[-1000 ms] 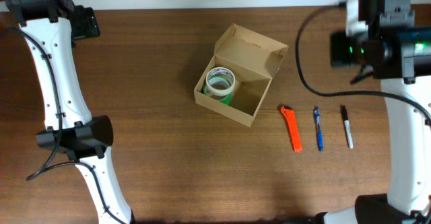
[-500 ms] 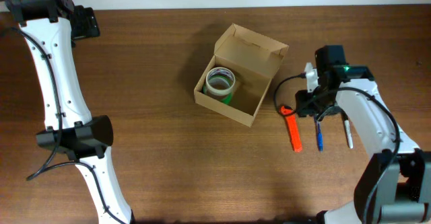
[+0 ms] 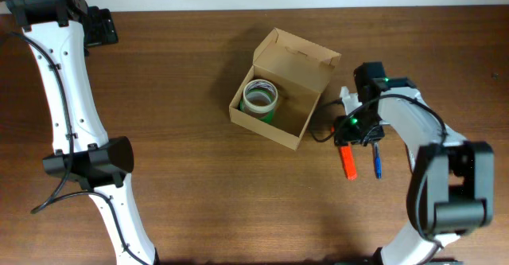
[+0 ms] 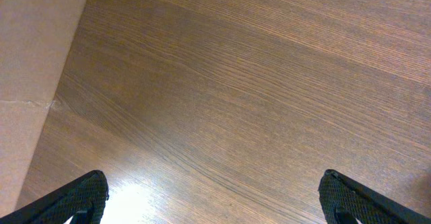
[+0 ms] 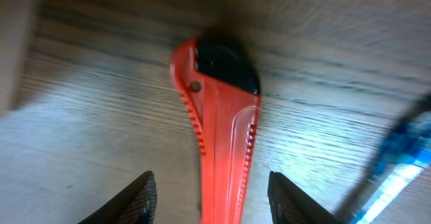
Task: Pack container
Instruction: 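Grasp the orange box cutter with the right gripper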
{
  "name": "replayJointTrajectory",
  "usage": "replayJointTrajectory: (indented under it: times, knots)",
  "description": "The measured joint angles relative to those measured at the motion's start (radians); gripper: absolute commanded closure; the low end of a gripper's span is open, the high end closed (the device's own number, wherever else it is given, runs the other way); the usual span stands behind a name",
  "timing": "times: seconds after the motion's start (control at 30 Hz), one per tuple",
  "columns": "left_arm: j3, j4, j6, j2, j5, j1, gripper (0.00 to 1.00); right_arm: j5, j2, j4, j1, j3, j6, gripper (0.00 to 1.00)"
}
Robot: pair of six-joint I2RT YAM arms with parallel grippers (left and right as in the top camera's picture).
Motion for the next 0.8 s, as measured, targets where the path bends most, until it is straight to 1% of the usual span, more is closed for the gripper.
replayJointTrajectory:
  times: [0.17,0.23,0.27,0.33,0.4,0.57,0.8]
  knots:
    - [0.0,0.0,0.0,0.0,0.0,0.0,0.0,-0.001,0.071,0.007,0.0,-0.005,-0.003,0.45]
    - [0.0,0.0,0.0,0.0,0.0,0.0,0.0,-0.001,0.071,0.011,0.0,-0.005,-0.003,0.57]
    - [0.0,0.0,0.0,0.0,0.0,0.0,0.0,0.0,0.071,0.011,0.0,-0.005,0.0,0.65]
    - [0.0,0.0,0.0,0.0,0.0,0.0,0.0,0.006,0.074,0.02,0.0,-0.005,0.003,0.73]
    - [0.0,0.0,0.0,0.0,0.0,0.0,0.0,0.012,0.075,0.027,0.0,-0.005,0.003,0.76]
    - [0.0,0.0,0.0,0.0,0.0,0.0,0.0,0.013,0.075,0.03,0.0,-0.005,0.014,0.8]
    - [0.0,0.0,0.0,0.0,0.0,0.0,0.0,0.009,0.073,0.035,0.0,0.002,0.027,0.79]
